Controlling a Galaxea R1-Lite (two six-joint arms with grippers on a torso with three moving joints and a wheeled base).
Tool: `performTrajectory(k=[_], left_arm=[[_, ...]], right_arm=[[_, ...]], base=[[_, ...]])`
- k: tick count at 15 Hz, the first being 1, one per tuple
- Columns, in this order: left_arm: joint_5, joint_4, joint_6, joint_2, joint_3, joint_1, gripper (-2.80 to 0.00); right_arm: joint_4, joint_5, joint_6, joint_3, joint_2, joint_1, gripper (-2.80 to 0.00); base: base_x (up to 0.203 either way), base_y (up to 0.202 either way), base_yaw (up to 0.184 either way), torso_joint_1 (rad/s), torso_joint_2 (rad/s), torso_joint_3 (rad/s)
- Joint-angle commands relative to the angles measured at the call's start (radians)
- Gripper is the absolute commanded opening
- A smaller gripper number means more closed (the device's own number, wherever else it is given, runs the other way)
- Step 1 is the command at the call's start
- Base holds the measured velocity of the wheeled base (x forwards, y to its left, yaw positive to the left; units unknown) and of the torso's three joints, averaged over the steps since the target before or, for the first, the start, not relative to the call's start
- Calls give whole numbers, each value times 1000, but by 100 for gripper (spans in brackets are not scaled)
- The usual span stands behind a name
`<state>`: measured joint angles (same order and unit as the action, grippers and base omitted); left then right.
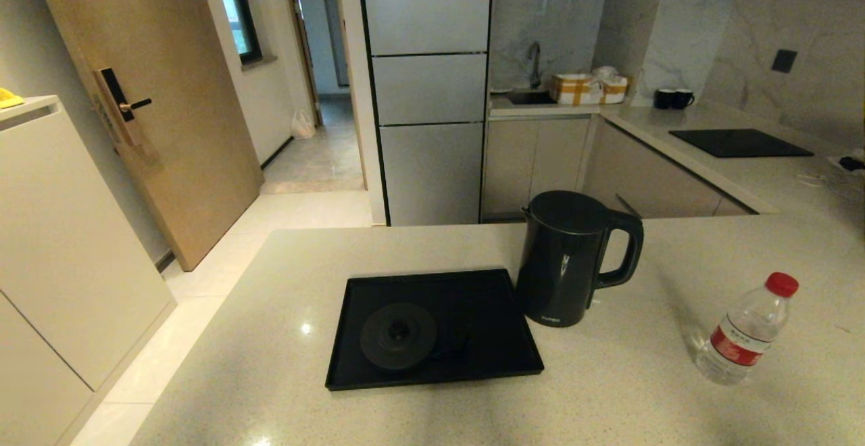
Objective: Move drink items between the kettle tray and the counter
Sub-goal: Return the kettle to its original position
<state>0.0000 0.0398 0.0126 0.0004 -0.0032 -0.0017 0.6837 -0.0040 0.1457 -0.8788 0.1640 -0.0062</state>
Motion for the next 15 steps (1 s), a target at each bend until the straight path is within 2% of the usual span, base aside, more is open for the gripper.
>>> performTrajectory(k=[1, 5, 11, 14, 15], left_arm=[[0, 0, 0, 0, 0, 0, -280], [0, 0, 0, 0, 0, 0, -280], [0, 0, 0, 0, 0, 0, -280], [0, 0, 0, 0, 0, 0, -280], [0, 0, 0, 0, 0, 0, -280]], right_arm=[[29, -1, 2, 3, 3, 0, -280], [34, 3, 0, 14, 0, 2, -280], [115, 27, 0, 6, 9, 0, -280], [133, 80, 0, 3, 48, -2, -280], [129, 124, 0, 4, 77, -3, -280]], base=[[0, 0, 0, 0, 0, 0], [0, 0, 0, 0, 0, 0], [0, 0, 0, 0, 0, 0], [0, 0, 0, 0, 0, 0], [0, 0, 0, 0, 0, 0]])
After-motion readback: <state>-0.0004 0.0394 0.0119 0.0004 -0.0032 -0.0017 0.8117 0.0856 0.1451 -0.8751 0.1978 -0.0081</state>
